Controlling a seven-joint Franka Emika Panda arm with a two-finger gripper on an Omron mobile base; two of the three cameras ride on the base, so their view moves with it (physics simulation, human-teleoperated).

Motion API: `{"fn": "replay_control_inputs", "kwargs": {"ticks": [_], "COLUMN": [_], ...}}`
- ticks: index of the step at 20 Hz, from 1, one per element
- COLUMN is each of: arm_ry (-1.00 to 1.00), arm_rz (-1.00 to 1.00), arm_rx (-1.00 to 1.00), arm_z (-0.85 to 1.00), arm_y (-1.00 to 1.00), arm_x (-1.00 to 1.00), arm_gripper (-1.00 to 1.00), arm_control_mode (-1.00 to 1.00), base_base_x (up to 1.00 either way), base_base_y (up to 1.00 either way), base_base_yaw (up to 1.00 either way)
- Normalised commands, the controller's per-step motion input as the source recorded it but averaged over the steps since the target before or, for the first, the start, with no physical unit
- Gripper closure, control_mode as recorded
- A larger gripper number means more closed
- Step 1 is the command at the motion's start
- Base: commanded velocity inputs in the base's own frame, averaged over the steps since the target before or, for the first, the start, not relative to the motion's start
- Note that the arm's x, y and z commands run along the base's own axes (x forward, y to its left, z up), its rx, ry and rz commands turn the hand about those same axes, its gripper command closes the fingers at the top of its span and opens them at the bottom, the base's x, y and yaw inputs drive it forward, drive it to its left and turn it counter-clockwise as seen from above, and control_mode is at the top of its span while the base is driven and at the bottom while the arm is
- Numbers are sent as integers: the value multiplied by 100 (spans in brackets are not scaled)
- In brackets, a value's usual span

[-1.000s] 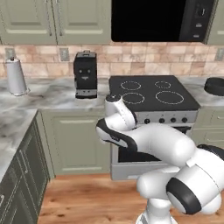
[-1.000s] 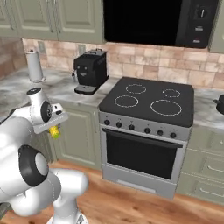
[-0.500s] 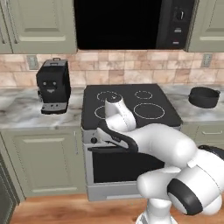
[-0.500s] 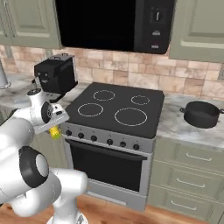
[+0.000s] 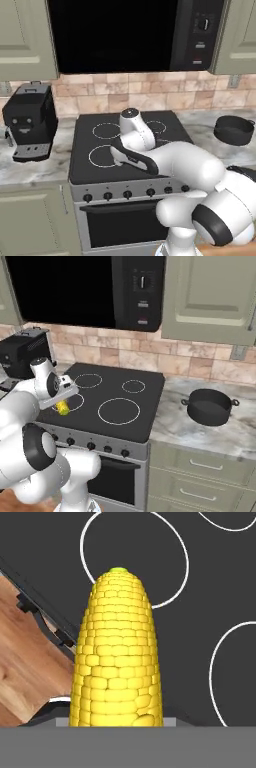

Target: Turn on the sink faucet. Then move the corn from the counter to the sink. Turn off the sink. Move the vegetable from the sink to the pot next to the stove. Finally move the pot to the rear left burner.

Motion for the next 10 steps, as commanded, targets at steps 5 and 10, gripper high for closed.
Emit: {"fn": "replay_control_inputs", "kwargs": {"ticks": [5, 10], "arm_ry": [0, 0], "arm_rz": [0, 0], "arm_rx": [0, 0], "arm_z": [0, 0], "arm_y": [0, 0], "arm_x": [0, 0], "arm_gripper": [100, 100], "arm_control_mode": [100, 100], "base_base_x": [59, 65], "base_base_y": [-50, -15], "base_base_yaw": [-12, -20]}}
